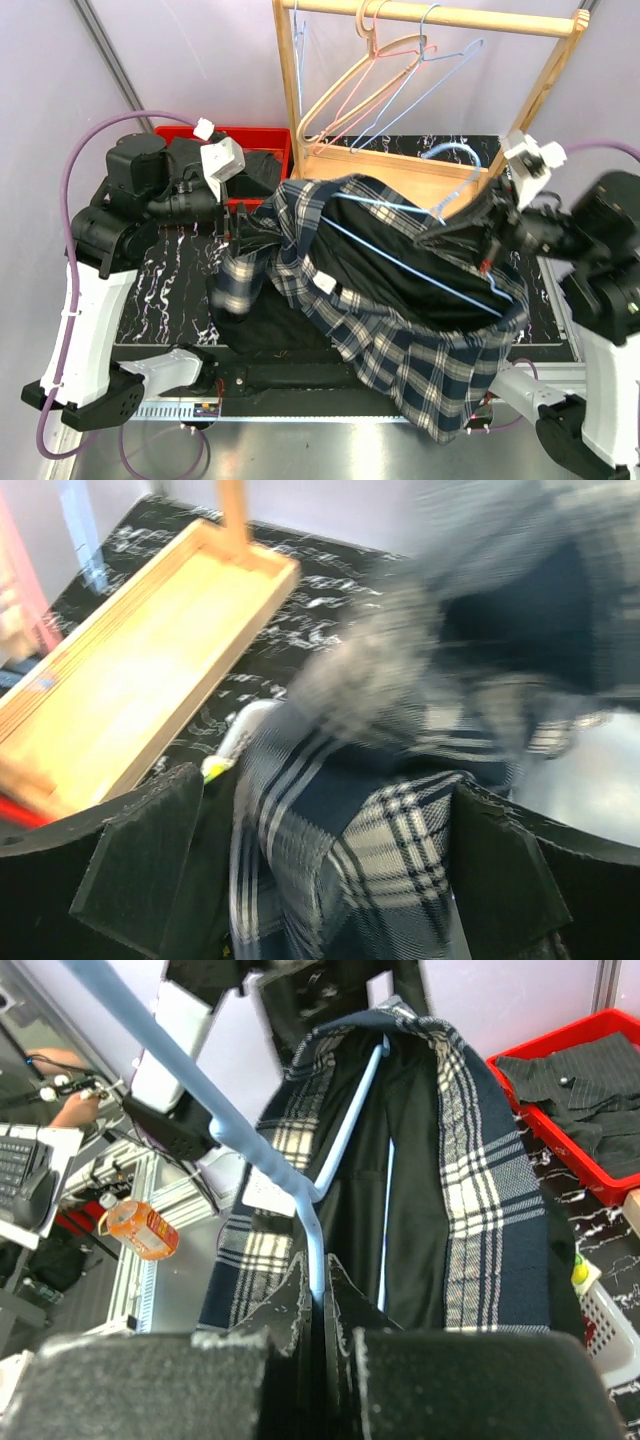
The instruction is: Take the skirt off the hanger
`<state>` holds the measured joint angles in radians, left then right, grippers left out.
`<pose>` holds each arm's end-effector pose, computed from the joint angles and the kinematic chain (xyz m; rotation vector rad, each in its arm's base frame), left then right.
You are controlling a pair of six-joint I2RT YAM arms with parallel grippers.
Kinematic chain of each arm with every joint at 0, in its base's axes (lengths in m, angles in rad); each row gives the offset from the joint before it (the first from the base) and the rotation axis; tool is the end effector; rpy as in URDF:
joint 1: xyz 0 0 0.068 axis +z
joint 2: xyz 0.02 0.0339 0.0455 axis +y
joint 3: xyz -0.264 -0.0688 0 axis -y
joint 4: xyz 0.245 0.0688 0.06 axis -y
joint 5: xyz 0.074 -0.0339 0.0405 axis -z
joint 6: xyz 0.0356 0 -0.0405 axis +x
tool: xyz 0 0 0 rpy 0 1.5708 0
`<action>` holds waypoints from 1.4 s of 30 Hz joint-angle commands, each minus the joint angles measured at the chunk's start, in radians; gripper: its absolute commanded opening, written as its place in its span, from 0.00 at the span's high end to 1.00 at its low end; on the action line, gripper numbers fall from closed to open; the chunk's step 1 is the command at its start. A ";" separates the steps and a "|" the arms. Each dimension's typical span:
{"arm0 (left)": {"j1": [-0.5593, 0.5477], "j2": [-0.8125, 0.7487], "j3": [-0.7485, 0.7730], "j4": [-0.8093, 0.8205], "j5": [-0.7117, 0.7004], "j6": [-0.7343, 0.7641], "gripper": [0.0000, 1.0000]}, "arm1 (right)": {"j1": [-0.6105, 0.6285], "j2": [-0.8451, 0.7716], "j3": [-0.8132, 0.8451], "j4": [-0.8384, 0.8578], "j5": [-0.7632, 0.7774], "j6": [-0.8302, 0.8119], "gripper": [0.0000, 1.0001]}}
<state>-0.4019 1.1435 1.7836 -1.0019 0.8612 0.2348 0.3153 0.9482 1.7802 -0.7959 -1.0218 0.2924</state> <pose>0.1387 -0.0883 0.5138 1.1177 1.5472 -0.9377 0.0659 0.0534 0.5528 -0.8688 1.4563 1.2390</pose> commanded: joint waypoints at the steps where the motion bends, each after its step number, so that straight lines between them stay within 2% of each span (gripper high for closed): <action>1: 0.009 0.021 0.051 0.009 0.162 -0.009 0.07 | 0.007 0.041 -0.027 0.262 -0.027 0.069 1.00; 3: 0.008 0.036 0.059 0.008 0.171 -0.008 0.23 | 0.007 0.063 -0.025 0.317 -0.034 0.086 1.00; 4: 0.008 0.042 0.071 0.009 0.168 -0.005 0.39 | 0.005 0.069 -0.022 0.336 -0.035 0.105 1.00; 5: 0.009 0.048 0.079 0.009 0.148 -0.005 0.68 | 0.007 0.081 -0.016 0.348 -0.040 0.108 1.00; 6: 0.008 0.053 0.086 0.014 0.131 -0.003 0.80 | 0.005 0.087 0.001 0.356 -0.041 0.111 1.00; 7: 0.008 0.056 0.112 0.014 0.112 0.001 0.86 | 0.005 0.095 0.010 0.375 -0.044 0.123 1.00; 8: 0.009 0.064 0.125 0.016 0.076 0.008 0.84 | 0.005 0.106 0.016 0.397 -0.066 0.142 1.00; 9: 0.009 0.067 0.138 0.017 0.056 0.014 0.78 | 0.005 0.112 0.015 0.453 -0.078 0.163 1.00; 10: 0.009 0.077 0.175 0.017 0.032 0.024 0.64 | 0.007 0.115 0.015 0.474 -0.084 0.194 1.00; 12: 0.008 0.088 0.218 0.019 -0.065 0.034 0.01 | 0.004 0.126 0.031 0.488 -0.087 0.202 1.00; 15: 0.009 0.111 0.331 0.005 -0.229 0.082 0.01 | 0.007 0.159 0.079 0.520 -0.096 0.214 1.00; 17: 0.009 0.139 0.459 -0.001 -0.354 0.124 0.01 | 0.007 0.182 0.099 0.570 -0.112 0.266 1.00; 20: 0.014 0.148 0.530 -0.009 -0.338 0.141 0.01 | 0.007 0.210 0.102 0.693 -0.130 0.353 1.00; 22: 0.014 0.147 0.524 -0.017 -0.320 0.133 0.01 | 0.018 0.230 0.101 0.767 -0.133 0.398 1.00; 26: 0.014 0.144 0.507 -0.017 -0.343 0.139 0.01 | 0.073 0.267 0.094 0.781 -0.123 0.392 1.00; 31: 0.014 0.130 0.439 -0.024 -0.333 0.192 0.01 | 0.133 0.294 0.091 0.713 -0.089 0.320 1.00; 36: 0.015 0.101 0.326 0.008 -0.429 0.208 0.01 | 0.142 0.301 0.116 0.646 -0.077 0.269 1.00; 40: 0.023 0.079 0.254 -0.052 -0.310 0.276 0.01 | 0.142 0.299 0.134 0.589 -0.055 0.225 1.00; 41: 0.023 0.075 0.241 -0.076 -0.286 0.282 0.07 | 0.142 0.299 0.131 0.580 -0.051 0.215 1.00; 42: 0.023 0.068 0.226 -0.092 -0.268 0.299 0.46 | 0.142 0.299 0.131 0.557 -0.044 0.197 1.00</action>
<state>-0.3836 1.2556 2.0487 -1.0485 0.5076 0.4541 0.4473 1.2701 1.8488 -0.2550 -1.1183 0.5674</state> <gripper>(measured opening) 0.951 0.022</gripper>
